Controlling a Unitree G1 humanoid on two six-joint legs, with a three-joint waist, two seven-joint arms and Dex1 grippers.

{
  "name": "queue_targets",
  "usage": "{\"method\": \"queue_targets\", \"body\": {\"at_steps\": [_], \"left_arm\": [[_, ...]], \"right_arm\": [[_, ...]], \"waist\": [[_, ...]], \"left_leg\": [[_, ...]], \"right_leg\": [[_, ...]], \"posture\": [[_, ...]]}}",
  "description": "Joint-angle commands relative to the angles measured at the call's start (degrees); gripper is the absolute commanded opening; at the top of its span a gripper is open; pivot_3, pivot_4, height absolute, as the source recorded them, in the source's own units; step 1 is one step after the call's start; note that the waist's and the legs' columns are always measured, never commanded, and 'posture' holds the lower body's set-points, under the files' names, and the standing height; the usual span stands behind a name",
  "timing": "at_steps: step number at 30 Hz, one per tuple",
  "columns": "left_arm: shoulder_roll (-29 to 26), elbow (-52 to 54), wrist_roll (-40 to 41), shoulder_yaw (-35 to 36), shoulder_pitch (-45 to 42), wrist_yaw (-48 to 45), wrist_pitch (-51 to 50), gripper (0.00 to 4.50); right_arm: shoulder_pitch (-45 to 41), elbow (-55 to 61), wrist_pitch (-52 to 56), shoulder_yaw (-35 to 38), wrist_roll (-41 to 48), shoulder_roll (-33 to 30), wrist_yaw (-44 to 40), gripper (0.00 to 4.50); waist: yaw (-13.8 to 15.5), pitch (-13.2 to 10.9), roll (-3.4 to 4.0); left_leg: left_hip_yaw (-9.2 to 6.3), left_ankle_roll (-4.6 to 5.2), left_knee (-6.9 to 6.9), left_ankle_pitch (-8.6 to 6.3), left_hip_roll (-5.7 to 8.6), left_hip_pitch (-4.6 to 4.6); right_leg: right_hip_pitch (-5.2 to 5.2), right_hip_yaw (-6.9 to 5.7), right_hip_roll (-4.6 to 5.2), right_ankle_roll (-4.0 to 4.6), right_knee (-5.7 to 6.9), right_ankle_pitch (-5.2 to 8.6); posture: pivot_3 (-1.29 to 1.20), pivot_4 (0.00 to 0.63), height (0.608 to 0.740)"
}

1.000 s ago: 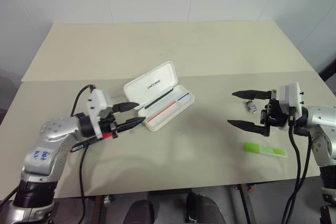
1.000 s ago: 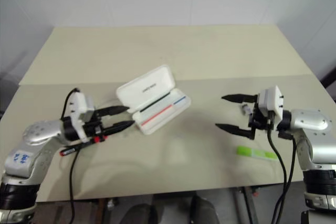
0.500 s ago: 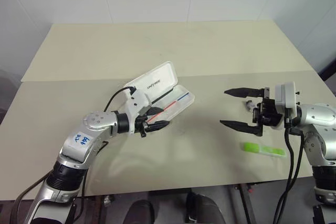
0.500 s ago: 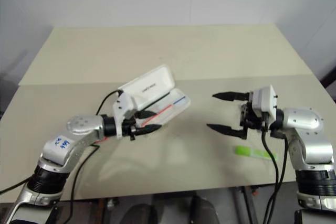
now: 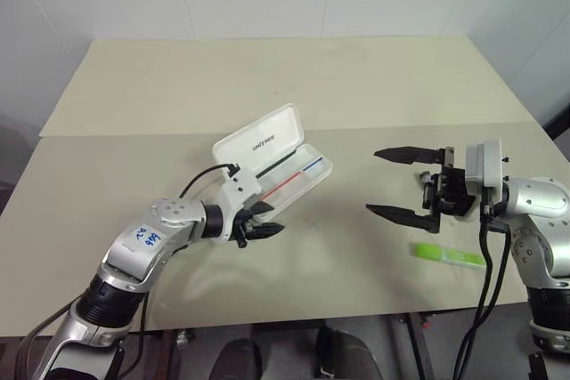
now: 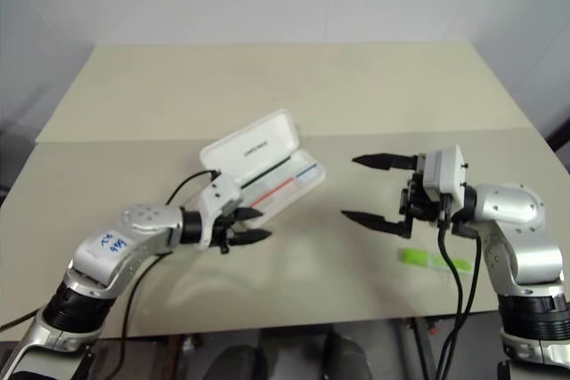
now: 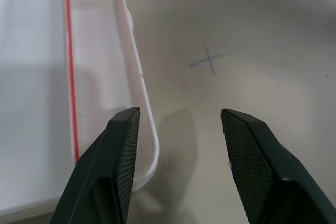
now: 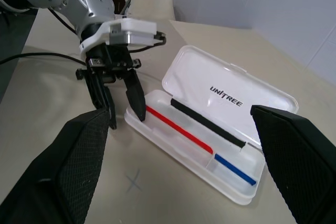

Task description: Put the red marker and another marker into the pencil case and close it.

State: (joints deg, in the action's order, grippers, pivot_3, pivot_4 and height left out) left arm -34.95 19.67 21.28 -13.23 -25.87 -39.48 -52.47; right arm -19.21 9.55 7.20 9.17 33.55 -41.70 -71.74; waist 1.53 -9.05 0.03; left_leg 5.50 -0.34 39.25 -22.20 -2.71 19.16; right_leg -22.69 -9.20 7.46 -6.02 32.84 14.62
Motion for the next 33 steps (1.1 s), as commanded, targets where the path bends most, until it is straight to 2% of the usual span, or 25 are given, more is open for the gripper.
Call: {"method": "queue_targets", "body": {"at_steps": [1,5,7,14,24,29,33], "left_arm": [[-1.45,0.19,-1.29,-2.13,-1.48,-0.77,-1.66,2.59],[-2.35,-1.02,-2.44,-3.54,-2.59,-0.86,-2.88,2.59],[-3.22,-1.5,-3.02,-4.63,-3.16,-1.54,-3.49,2.21],[-4.87,-2.55,-4.5,-7.69,-3.68,-3.72,-3.1,0.02],[-3.44,-2.84,-5.08,-9.43,-4.25,-6.07,-1.93,0.02],[-2.45,-2.3,-2.89,-9.07,-5.88,-10.77,-0.76,0.02],[-4.57,-2.56,-3.83,-11.0,-8.19,-16.75,1.92,0.02]], "right_arm": [[-0.16,2.92,0.51,0.8,1.67,-0.09,0.53,4.5],[-0.14,3.9,1.22,1.28,2.05,-0.78,0.4,4.5],[-0.23,4.14,1.49,1.8,2.23,-1.31,0.37,4.5],[-1.12,4.89,2.04,2.55,2.58,-2.21,0.91,4.5],[-2.26,5.19,2.61,2.42,2.9,-2.75,1.31,4.5],[-2.86,4.45,2.64,2.19,2.81,-2.72,1.19,4.5],[-3.33,3.89,3.04,1.68,2.87,-2.59,0.92,4.5]], "waist": [[-0.04,0.0,0.0],[-0.12,0.0,0.0],[-0.12,0.01,-0.01],[-0.11,0.03,0.0],[0.05,0.11,-0.11],[0.22,0.11,-0.11],[0.56,0.1,-0.11]], "left_leg": [[0.0,0.0,0.0,0.0,0.0,0.0],[0.0,0.0,0.0,0.0,-0.01,-0.02],[0.02,0.0,0.0,0.0,-0.01,-0.02],[0.03,0.0,0.0,0.0,0.0,-0.04],[0.01,0.0,0.04,0.0,0.0,-0.06],[0.0,0.0,0.08,0.0,0.01,-0.03],[-0.03,0.0,0.07,0.0,0.03,0.02]], "right_leg": [[0.0,0.0,0.0,0.0,0.0,0.0],[0.0,0.0,-0.02,0.0,0.01,0.0],[0.0,0.02,-0.02,0.0,0.0,0.0],[0.0,0.02,-0.02,0.0,0.02,0.0],[0.05,0.04,-0.01,0.0,0.03,0.0],[0.06,0.03,0.01,0.0,0.04,0.0],[0.04,-0.01,0.01,0.0,0.03,0.0]], "posture": [[0.0,0.15,0.74],[0.0,0.15,0.74],[0.0,0.15,0.74],[0.0,0.15,0.74],[0.0,0.15,0.74],[0.0,0.15,0.74],[0.0,0.15,0.74]]}}
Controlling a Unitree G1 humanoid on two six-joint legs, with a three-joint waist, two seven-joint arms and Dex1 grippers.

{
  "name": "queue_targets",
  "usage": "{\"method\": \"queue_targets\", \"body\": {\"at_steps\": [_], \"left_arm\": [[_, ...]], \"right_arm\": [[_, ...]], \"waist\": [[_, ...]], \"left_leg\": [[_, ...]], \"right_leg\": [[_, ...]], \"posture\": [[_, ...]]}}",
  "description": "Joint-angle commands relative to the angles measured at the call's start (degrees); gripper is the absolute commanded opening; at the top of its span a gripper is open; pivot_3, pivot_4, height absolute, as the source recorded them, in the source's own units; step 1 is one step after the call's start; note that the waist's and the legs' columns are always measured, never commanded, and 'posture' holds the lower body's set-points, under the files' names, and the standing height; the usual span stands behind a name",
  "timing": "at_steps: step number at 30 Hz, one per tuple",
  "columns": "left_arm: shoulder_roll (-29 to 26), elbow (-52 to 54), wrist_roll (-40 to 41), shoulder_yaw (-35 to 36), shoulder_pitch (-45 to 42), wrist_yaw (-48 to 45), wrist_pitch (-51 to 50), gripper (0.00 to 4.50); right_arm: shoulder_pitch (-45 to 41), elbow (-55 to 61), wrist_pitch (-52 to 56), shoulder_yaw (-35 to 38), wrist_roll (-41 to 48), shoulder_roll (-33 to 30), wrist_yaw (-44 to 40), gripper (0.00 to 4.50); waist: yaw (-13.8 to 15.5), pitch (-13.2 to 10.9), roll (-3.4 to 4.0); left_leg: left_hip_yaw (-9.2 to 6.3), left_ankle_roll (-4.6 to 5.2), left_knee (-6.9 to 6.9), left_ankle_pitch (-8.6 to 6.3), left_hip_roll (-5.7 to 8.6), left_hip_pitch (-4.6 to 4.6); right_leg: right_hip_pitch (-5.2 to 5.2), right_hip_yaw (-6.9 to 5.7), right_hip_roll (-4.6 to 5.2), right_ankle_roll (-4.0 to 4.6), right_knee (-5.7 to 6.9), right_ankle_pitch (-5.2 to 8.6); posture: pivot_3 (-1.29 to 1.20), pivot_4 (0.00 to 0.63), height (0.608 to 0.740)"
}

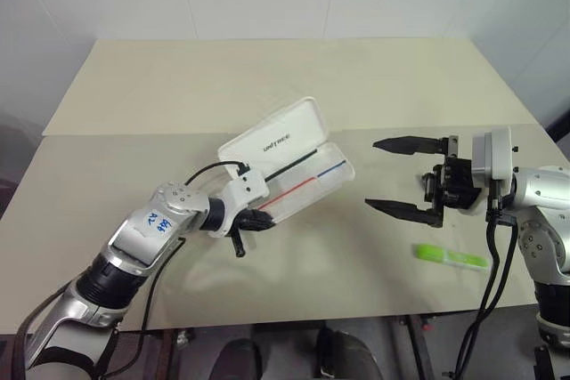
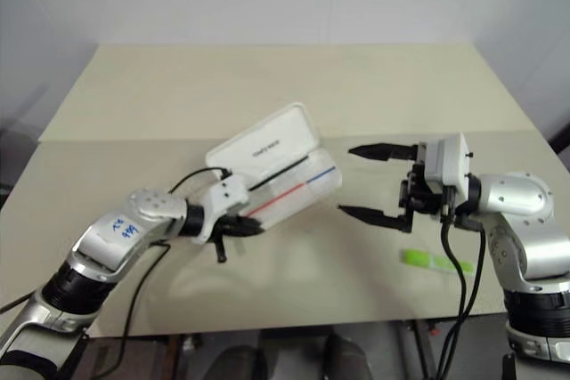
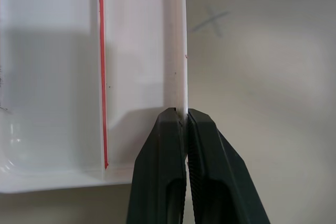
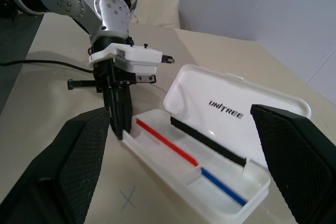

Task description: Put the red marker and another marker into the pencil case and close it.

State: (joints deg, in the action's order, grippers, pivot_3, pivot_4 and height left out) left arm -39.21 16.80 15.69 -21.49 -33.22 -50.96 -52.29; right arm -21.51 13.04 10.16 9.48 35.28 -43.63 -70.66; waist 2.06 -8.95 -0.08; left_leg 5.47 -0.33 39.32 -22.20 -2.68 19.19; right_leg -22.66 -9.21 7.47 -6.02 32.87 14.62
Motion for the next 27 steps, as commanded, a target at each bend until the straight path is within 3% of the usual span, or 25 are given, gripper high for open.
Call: {"method": "queue_targets", "body": {"at_steps": [1,9,21,27], "left_arm": [[-0.74,0.02,1.51,-3.13,-1.41,-6.48,2.04,0.02],[-1.53,-2.16,-2.3,-8.05,-4.99,-11.45,4.87,0.02],[2.23,-5.34,-6.35,-11.88,-7.44,-13.36,6.82,0.02],[4.12,-6.09,-6.44,-10.98,-7.86,-13.72,6.3,1.89]], "right_arm": [[-1.32,0.17,0.13,1.16,1.05,-0.59,-0.21,4.5],[-1.65,0.87,1.05,1.12,1.26,-0.71,0.0,4.5],[0.75,2.77,2.83,3.66,2.63,-2.77,-0.09,4.5],[0.7,2.92,2.96,3.44,2.43,-2.53,0.24,4.5]], "waist": [[0.04,0.0,0.0],[0.2,-0.01,-0.01],[1.3,0.0,-0.01],[0.79,0.0,-0.03]], "left_leg": [[0.0,0.0,-0.01,0.0,0.0,0.01],[0.02,0.0,-0.02,0.0,0.0,0.0],[-0.01,0.02,0.23,-0.01,0.01,0.02],[-0.04,0.03,0.38,-0.01,0.0,0.04]], "right_leg": [[0.0,-0.01,0.0,0.0,-0.01,0.0],[-0.01,0.0,-0.01,0.0,-0.01,0.0],[0.1,0.04,0.0,0.0,0.01,0.0],[0.14,0.06,-0.01,-0.01,0.03,0.0]], "posture": [[0.0,0.15,0.74],[0.0,0.15,0.74],[0.0,0.15,0.74],[0.0,0.15,0.74]]}}
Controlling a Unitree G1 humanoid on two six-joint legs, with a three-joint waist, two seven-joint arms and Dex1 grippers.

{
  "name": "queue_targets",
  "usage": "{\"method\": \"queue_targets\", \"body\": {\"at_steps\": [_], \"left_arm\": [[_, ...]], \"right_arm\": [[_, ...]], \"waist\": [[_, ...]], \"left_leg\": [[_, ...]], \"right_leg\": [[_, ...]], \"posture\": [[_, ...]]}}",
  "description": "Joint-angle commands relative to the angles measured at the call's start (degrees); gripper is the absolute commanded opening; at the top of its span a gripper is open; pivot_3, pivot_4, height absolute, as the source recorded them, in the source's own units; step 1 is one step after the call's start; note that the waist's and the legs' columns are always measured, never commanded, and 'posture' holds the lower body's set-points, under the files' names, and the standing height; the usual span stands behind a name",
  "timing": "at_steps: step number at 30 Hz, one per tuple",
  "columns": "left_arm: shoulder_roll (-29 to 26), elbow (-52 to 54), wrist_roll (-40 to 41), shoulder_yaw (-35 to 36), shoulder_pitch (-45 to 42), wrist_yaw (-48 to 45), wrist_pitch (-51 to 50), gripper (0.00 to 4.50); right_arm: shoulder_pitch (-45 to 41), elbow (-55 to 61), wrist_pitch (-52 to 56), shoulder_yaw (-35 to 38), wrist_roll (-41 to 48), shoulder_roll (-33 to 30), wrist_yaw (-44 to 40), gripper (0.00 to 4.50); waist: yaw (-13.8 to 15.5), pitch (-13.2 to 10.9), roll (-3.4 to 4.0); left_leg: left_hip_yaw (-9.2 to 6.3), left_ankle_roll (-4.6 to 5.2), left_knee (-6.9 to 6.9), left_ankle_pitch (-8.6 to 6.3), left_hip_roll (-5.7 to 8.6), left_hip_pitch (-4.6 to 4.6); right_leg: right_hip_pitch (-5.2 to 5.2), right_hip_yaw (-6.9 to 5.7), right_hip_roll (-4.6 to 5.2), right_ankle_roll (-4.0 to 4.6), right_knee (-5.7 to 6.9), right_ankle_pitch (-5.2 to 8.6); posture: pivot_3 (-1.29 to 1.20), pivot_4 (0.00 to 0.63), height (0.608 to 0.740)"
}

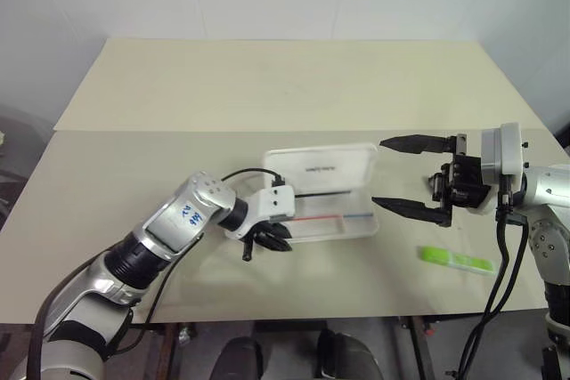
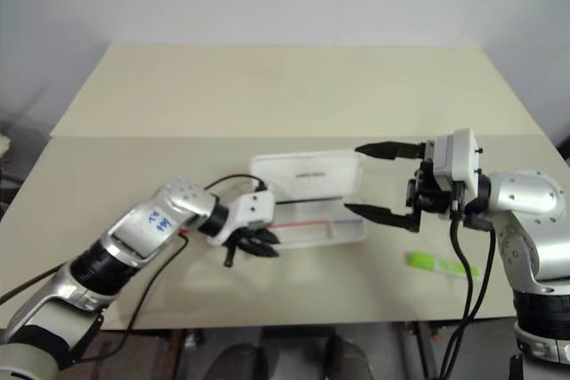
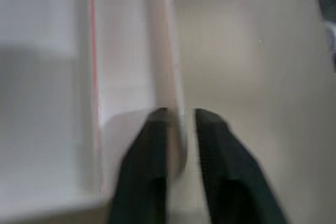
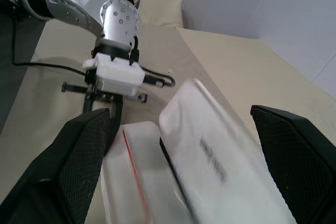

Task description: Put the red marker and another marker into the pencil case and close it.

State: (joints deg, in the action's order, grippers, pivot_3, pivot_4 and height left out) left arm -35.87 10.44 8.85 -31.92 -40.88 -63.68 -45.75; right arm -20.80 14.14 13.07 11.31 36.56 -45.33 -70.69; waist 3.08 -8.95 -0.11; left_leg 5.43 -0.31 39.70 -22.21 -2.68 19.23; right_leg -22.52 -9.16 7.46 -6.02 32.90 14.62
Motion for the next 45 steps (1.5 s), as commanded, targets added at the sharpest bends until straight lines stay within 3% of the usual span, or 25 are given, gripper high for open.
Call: {"method": "queue_targets", "body": {"at_steps": [1,7,8,20,23,28,37,39,45], "left_arm": [[1.19,0.23,0.73,-0.2,-0.25,-1.01,-0.33,2.24],[1.7,0.8,2.2,1.35,-0.04,-2.09,0.31,4.31],[1.55,1.24,2.69,1.78,0.28,-2.2,0.19,4.49],[2.91,8.79,12.29,13.75,7.28,0.47,-0.31,4.49],[4.74,12.95,14.22,22.16,14.34,6.43,2.96,4.49],[4.05,19.19,16.27,29.37,22.99,10.35,6.08,4.49],[0.8,25.82,19.63,50.52,36.9,14.39,13.81,4.49],[-1.43,25.92,22.34,58.73,40.83,12.98,13.68,4.49],[-7.43,23.15,26.3,74.07,54.03,5.73,13.36,4.49]], "right_arm": [[-0.07,1.78,0.04,1.53,1.1,-0.75,0.3,4.5],[-1.18,0.61,-0.38,0.26,0.57,0.21,0.19,4.5],[-1.42,0.38,-0.47,-0.07,0.49,0.51,0.2,4.5],[-3.57,-2.74,-1.41,-2.98,-0.33,3.14,-1.16,4.5],[-4.44,-3.92,-1.66,-3.79,-0.47,4.05,-1.65,4.5],[-5.34,-5.32,-1.82,-4.85,-0.36,5.4,-2.81,4.5],[-8.93,-9.64,-1.91,-6.97,-0.77,8.77,-4.68,4.5],[-9.65,-10.69,-1.92,-7.83,-1.01,9.83,-5.0,4.5],[-11.67,-13.68,-2.49,-9.1,-1.8,11.64,-5.94,4.5]], "waist": [[-0.32,0.0,0.0],[-0.38,0.0,-0.01],[-0.4,0.0,-0.01],[-0.61,0.0,-0.01],[-1.06,0.0,-0.01],[-1.66,-0.01,-0.02],[-1.8,-0.01,-0.01],[-1.94,0.01,-0.04],[-2.45,-0.01,-0.02]], "left_leg": [[0.01,0.0,-0.01,0.0,-0.02,-0.03],[0.01,0.0,0.01,0.0,-0.03,-0.02],[0.01,0.0,0.02,0.0,-0.03,-0.02],[-0.02,0.0,0.0,0.0,-0.04,-0.01],[-0.02,0.0,0.01,0.0,-0.04,-0.02],[-0.08,0.0,-0.02,0.0,-0.07,-0.02],[-0.08,0.0,-0.01,0.0,-0.1,-0.04],[-0.08,0.0,-0.02,0.0,-0.1,-0.04],[-0.04,-0.01,-0.22,0.0,-0.1,-0.03]], "right_leg": [[0.0,0.0,-0.02,0.0,0.01,0.0],[-0.02,0.0,-0.02,0.0,0.04,0.0],[-0.02,0.01,-0.02,0.0,0.04,0.0],[-0.05,0.0,-0.01,0.0,0.06,0.0],[-0.05,0.03,0.0,0.0,0.07,0.0],[-0.04,0.01,0.0,0.0,0.07,0.0],[-0.05,0.02,0.01,0.03,0.09,0.01],[-0.05,0.02,0.01,0.03,0.1,0.01],[-0.19,0.0,0.02,0.09,0.11,0.04]], "posture": [[0.0,0.15,0.74],[0.0,0.15,0.74],[0.0,0.15,0.74],[0.0,0.15,0.74],[0.0,0.15,0.74],[0.0,0.15,0.74],[0.0,0.15,0.74],[0.0,0.15,0.74],[0.0,0.15,0.74]]}}
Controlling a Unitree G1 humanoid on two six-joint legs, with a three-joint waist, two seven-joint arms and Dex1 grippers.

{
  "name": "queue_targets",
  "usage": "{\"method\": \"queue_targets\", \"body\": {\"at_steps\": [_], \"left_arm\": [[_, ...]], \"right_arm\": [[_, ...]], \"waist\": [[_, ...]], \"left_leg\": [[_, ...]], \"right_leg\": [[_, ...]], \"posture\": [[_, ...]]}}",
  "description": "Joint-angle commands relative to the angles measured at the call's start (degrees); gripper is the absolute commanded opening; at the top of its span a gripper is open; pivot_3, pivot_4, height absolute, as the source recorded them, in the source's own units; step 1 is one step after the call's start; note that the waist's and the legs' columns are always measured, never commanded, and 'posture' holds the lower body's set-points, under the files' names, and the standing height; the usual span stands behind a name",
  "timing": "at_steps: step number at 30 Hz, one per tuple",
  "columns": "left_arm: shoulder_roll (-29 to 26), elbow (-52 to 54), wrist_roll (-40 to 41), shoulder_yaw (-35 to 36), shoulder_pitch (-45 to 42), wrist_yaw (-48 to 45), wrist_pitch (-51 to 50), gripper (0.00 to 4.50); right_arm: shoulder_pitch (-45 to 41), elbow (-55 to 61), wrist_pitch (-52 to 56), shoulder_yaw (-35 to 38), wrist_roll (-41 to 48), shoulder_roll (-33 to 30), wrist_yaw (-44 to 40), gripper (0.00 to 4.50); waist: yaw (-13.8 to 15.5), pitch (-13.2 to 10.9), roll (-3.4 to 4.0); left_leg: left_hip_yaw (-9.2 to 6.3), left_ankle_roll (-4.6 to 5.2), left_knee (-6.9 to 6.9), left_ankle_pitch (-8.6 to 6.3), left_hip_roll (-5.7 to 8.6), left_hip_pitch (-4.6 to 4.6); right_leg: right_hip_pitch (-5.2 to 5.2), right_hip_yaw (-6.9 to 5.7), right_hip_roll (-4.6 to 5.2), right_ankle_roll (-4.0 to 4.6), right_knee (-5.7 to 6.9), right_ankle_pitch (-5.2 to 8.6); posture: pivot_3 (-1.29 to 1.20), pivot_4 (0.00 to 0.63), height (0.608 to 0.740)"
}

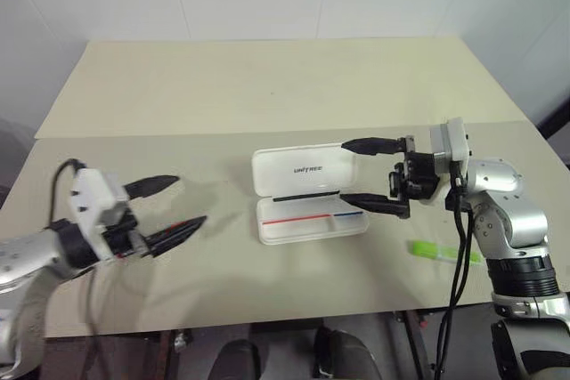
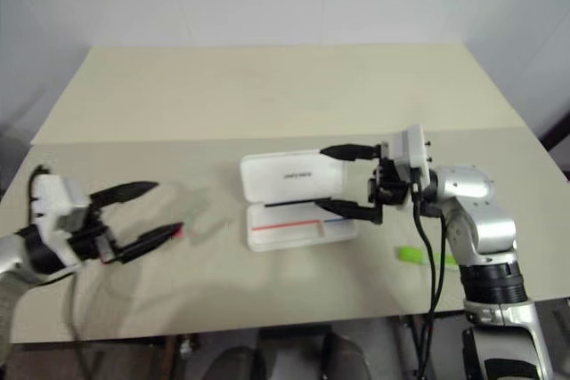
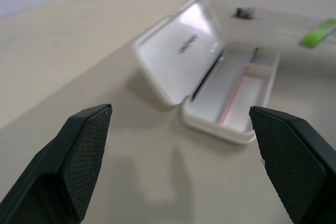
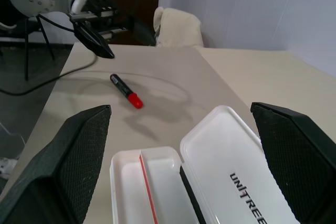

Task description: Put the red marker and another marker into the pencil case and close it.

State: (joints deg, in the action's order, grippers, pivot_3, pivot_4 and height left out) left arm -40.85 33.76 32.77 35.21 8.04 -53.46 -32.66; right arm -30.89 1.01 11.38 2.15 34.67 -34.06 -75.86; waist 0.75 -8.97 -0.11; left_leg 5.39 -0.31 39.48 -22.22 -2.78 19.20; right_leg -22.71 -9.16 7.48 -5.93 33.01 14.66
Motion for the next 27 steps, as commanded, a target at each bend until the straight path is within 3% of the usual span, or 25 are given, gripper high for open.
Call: {"method": "queue_targets", "body": {"at_steps": [1,8,16,27], "left_arm": [[-3.41,-2.41,1.12,9.04,7.48,-6.06,2.05,4.49],[-7.17,-11.91,-4.76,9.42,15.64,-13.51,12.66,4.49],[-10.44,-26.73,-11.32,-2.96,5.37,-14.91,24.2,4.49],[-11.2,-42.53,-14.46,-13.36,-7.17,-17.04,31.53,4.49]], "right_arm": [[-2.02,-1.11,-0.87,-0.07,-0.11,0.66,-0.94,4.5],[-3.57,-2.78,-1.02,-0.37,-0.84,1.57,-1.54,4.5],[-2.64,-1.29,-1.73,-0.01,-0.43,-3.37,-9.68,4.5],[-3.11,-2.69,-3.84,-0.8,0.43,-8.54,-16.56,4.5]], "waist": [[-0.17,0.01,-0.01],[-0.06,-0.02,0.03],[0.02,-0.01,0.02],[-1.0,0.09,-0.15]], "left_leg": [[0.02,0.0,-0.06,0.0,0.0,0.0],[0.06,-0.02,-0.3,-0.01,-0.01,-0.01],[0.14,-0.03,-0.34,-0.02,-0.01,0.0],[0.62,-0.05,-0.42,-0.04,-0.01,-0.01]], "right_leg": [[-0.03,0.0,-0.01,0.01,-0.01,0.01],[-0.16,-0.06,-0.04,0.16,-0.01,0.09],[-0.29,-0.06,-0.01,0.16,0.14,0.09],[-0.71,-0.07,0.03,0.16,0.49,0.09]], "posture": [[0.0,0.15,0.74],[0.0,0.15,0.74],[0.0,0.15,0.74],[0.0,0.15,0.74]]}}
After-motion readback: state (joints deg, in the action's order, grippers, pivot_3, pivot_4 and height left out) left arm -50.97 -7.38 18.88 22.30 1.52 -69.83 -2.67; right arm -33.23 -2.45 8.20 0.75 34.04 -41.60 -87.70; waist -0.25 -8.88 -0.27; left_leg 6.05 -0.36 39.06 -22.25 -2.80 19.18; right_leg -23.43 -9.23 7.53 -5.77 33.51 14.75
